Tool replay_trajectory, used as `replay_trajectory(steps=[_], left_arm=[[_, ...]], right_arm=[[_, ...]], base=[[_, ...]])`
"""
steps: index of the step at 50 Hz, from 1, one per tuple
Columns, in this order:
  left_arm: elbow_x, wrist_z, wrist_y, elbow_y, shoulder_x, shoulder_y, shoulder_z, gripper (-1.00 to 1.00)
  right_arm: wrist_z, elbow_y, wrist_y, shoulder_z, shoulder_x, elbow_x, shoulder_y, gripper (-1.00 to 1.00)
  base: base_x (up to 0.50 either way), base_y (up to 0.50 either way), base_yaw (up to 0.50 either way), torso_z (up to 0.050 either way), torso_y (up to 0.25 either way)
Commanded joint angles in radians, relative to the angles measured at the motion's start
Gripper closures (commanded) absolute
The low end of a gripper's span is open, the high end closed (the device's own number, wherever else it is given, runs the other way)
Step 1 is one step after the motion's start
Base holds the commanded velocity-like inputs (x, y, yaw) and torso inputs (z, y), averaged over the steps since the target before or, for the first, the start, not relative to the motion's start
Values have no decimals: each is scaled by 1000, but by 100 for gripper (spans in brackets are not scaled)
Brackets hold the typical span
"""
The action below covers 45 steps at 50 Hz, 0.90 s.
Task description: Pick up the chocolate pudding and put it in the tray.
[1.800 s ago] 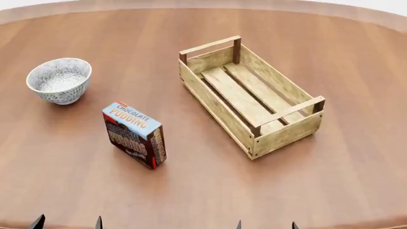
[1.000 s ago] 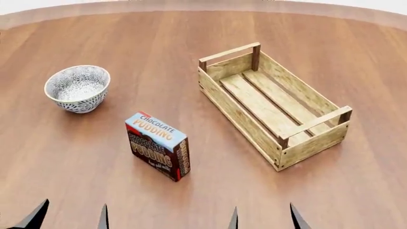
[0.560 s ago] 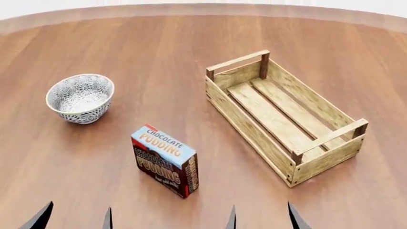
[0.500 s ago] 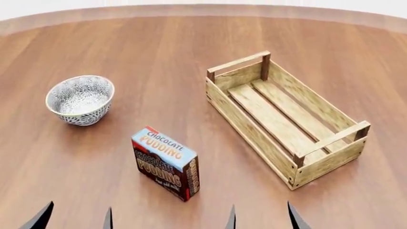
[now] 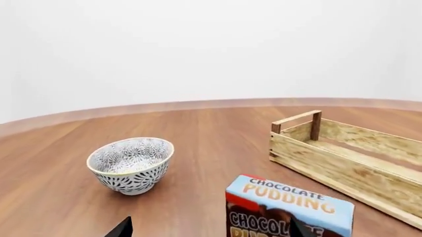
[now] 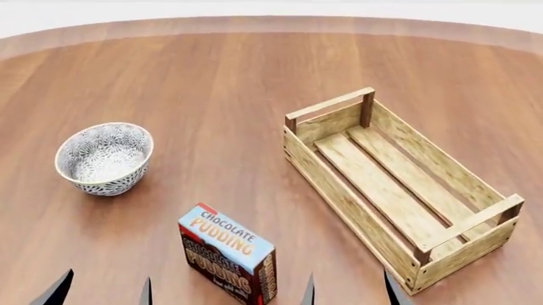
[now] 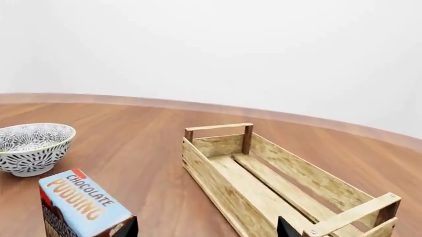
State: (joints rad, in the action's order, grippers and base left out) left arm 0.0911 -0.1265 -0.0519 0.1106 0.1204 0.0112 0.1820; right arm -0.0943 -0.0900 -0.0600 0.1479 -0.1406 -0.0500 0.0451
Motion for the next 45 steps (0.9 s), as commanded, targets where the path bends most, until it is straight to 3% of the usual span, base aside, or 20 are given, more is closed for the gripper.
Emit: replay_trajectory(steps=[1, 24, 33, 45], left_arm=[[12, -10, -1, 16, 10, -9, 13, -100], [33, -22, 28, -4, 25, -16, 31, -100], [41, -33, 13, 32, 36, -27, 32, -100], [53, -35, 11, 45, 44, -27, 42, -100]], right_arm=[[-9, -1, 1, 5, -8, -12, 1, -100], [-24, 9, 58, 27, -24, -11, -3, -100], [-34, -90, -35, 10, -29, -59, 0, -100], [143, -116, 32, 19, -124, -197, -85, -100]], base=[[262, 62, 0, 0, 0], [263, 22, 0, 0, 0], [77, 0, 0, 0, 0], [0, 0, 0, 0, 0]])
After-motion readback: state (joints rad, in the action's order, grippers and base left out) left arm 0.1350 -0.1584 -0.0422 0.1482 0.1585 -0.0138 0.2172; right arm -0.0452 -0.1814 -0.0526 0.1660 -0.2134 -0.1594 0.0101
